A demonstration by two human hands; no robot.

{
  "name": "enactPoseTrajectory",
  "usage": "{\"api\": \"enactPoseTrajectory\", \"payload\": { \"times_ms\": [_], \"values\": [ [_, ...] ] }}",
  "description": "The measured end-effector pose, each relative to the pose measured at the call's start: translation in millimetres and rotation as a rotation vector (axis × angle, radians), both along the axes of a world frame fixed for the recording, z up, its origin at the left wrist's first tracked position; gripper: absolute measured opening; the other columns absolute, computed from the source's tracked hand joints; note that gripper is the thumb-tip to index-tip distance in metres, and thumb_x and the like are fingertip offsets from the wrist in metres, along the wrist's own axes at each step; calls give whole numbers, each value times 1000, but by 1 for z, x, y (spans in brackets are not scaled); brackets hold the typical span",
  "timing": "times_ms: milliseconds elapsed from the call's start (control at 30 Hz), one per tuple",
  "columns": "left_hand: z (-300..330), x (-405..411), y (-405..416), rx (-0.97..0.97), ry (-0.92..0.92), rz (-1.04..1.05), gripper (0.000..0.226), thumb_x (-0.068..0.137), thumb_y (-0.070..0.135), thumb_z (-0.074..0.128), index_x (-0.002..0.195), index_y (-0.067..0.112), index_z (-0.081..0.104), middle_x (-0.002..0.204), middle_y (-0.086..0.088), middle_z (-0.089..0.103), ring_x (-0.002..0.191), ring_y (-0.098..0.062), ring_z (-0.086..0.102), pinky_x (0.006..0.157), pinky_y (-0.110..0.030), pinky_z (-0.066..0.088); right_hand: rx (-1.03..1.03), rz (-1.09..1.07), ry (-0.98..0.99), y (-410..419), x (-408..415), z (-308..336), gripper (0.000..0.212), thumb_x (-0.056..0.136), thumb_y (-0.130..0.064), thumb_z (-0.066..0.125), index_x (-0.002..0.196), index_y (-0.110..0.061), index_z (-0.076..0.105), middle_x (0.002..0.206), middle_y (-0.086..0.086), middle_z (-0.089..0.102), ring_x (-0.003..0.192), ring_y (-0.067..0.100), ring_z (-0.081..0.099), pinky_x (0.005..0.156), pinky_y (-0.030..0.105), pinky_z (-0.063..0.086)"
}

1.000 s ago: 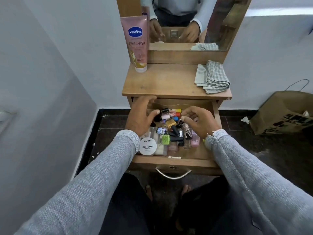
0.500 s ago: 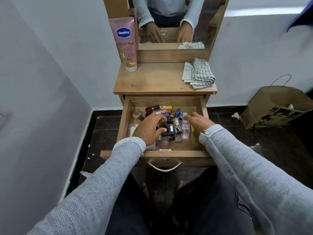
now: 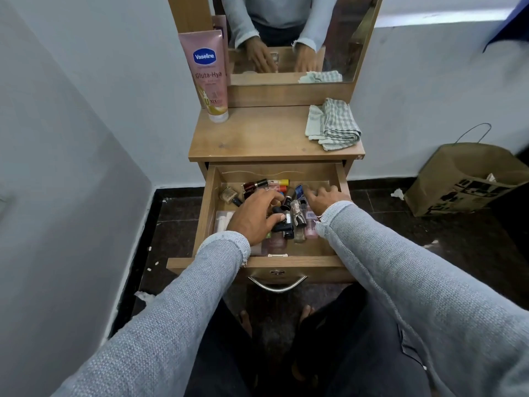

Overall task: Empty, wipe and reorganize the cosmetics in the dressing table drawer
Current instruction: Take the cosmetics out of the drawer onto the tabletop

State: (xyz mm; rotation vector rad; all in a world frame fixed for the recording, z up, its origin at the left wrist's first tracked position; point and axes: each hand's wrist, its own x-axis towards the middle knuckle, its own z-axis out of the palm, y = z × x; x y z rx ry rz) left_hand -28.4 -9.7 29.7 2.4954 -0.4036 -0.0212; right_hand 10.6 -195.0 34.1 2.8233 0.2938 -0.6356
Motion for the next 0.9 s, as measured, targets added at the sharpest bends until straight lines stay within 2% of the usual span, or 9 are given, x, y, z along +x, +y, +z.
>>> {"api": "enactPoseTrajectory", "payload": {
  "times_ms": [100, 300, 400, 433, 500, 633, 767, 833, 900],
  "values": [
    [1, 1, 0, -33, 7, 10, 40, 88, 24, 69, 126, 21, 57, 122, 3, 58, 105, -6, 53, 94, -27, 46, 0, 42, -22, -3, 0, 2, 73, 94, -21, 58, 151, -20, 12, 141, 22, 39, 135, 41, 31, 103, 49, 41],
    [6, 5, -5, -219, 17, 70, 33, 89, 20, 67, 121, 17, 60, 106, 4, 62, 96, -11, 59, 88, -28, 51, 103, 137, -230, -13, -7, 19, 73, 96, -14, 52, 151, -17, 5, 129, 23, 47, 117, 35, 46, 97, 42, 45],
    [9, 12, -8, -383, 97, 162, 24, 90, 22, 67, 114, 20, 64, 102, 5, 67, 91, -9, 65, 82, -24, 54, 297, 113, -242, -18, -10, 38, 105, 78, -21, 77, 152, -19, 1, 132, 17, 43, 119, 35, 43, 101, 43, 41],
    [11, 14, -9, -483, 160, 192, 22, 91, 22, 66, 112, 18, 65, 102, 2, 69, 91, -13, 67, 82, -28, 56, 393, 123, -256, -20, -11, 43, 119, 67, -26, 85, 152, -19, 2, 134, 15, 42, 120, 35, 42, 104, 44, 39],
    [19, 17, -13, -697, 323, 232, 17, 93, 20, 64, 110, 15, 65, 104, -9, 71, 89, -20, 70, 80, -33, 59, 639, 167, -327, -20, -15, 50, 129, 56, -30, 91, 152, -16, 7, 138, 14, 41, 123, 31, 41, 107, 44, 34],
    [32, 17, -18, -838, 433, 199, 23, 95, 25, 62, 116, 16, 63, 109, -10, 70, 98, -25, 70, 77, -34, 59, 1019, 177, -381, -17, -16, 49, 117, 58, -31, 89, 149, -16, 18, 131, 7, 44, 115, 12, 44, 103, 39, 39],
    [41, 14, -15, -848, 368, 109, 29, 100, 16, 51, 129, 18, 57, 119, -7, 64, 99, -20, 68, 72, -28, 59, 1300, -64, -251, -10, -14, 52, 89, 66, -34, 86, 137, -30, 33, 117, -4, 50, 102, 9, 58, 87, 25, 52],
    [45, 15, -11, -832, 375, 57, 35, 103, 8, 41, 132, 20, 55, 118, -6, 65, 94, -20, 70, 75, -28, 59, 1404, -184, -160, -10, -9, 55, 69, 71, -36, 83, 127, -31, 42, 115, -6, 54, 101, 9, 62, 84, 28, 56],
    [47, 19, -8, -748, 305, 25, 43, 99, 0, 42, 134, 23, 53, 120, -4, 64, 100, -19, 69, 86, -32, 58, 1513, -323, -99, -9, -2, 56, 57, 74, -39, 80, 121, -27, 49, 108, -5, 60, 99, 12, 65, 84, 31, 57]
  ]
}}
